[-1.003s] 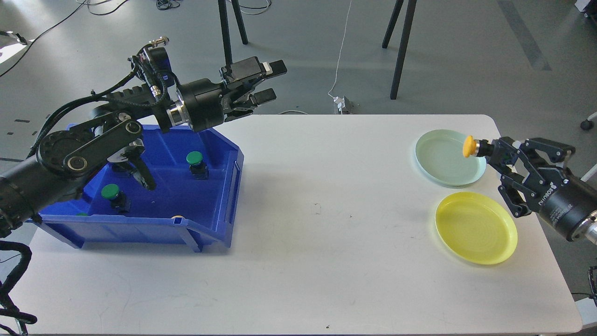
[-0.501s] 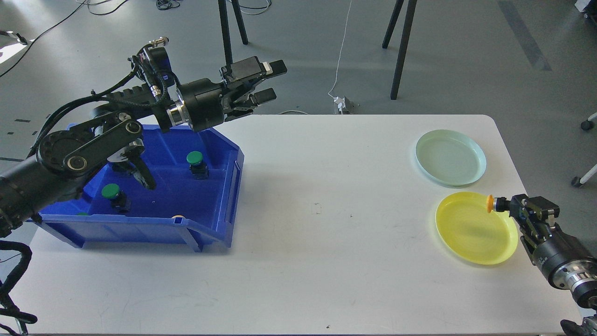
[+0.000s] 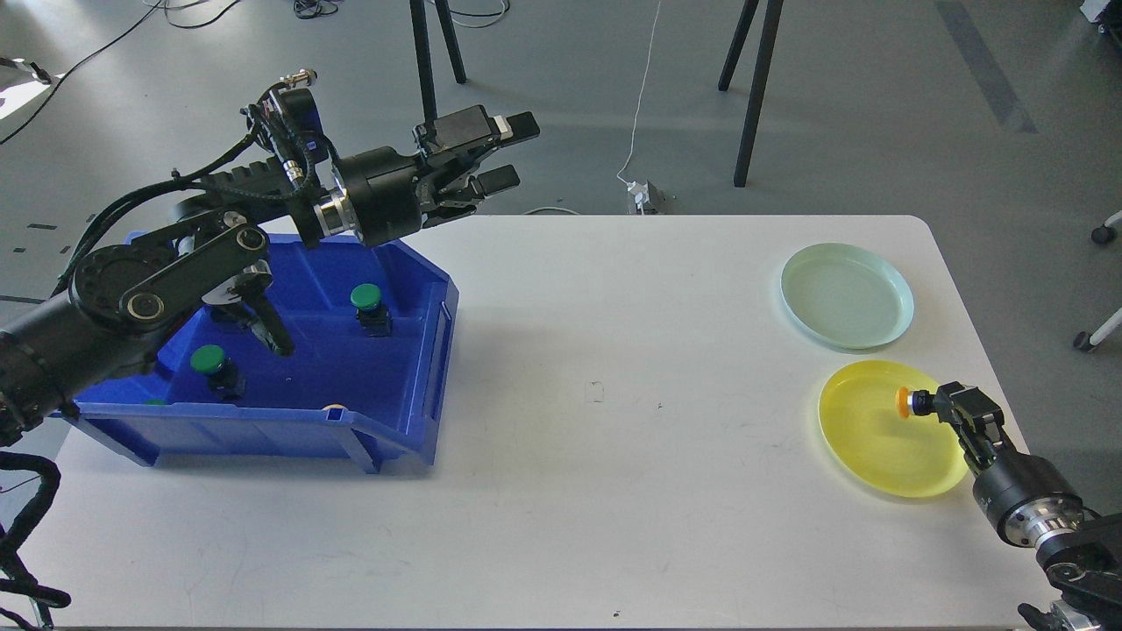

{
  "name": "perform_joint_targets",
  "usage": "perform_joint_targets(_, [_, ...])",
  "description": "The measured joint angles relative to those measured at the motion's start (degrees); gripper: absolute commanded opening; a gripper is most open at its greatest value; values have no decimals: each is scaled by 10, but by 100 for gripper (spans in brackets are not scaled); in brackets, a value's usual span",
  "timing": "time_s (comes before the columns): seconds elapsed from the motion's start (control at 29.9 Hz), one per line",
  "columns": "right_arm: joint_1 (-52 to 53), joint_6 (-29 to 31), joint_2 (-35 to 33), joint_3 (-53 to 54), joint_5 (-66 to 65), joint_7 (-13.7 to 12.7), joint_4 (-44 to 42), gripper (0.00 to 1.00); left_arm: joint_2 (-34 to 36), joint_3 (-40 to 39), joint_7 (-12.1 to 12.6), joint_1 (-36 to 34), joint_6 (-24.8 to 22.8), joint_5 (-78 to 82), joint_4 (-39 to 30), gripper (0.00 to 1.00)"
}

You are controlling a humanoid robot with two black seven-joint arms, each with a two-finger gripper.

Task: Pass button and place on color plate
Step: 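Lower the button onto the yellow plate and open the right gripper, then withdraw the right gripper and move the left gripper back over the bin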

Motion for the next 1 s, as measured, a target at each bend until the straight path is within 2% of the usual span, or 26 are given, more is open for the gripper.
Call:
perform_joint_targets(0.53, [2,0,18,10,1,0,3,63,-5,0,0,0,0,0,1,99])
perform_joint_targets(0.67, [7,0,19,22,3,0,10,67,-5,0,0,0,0,-13,3,99])
perform_joint_targets(0.84, [10,0,12,100,7,0,71,76,12,-19,0,0,0,-89,3,99])
perform_joint_targets(1.0, [9,0,10,189,21,0,166,81,93,-66,0,12,0,-196,18,99])
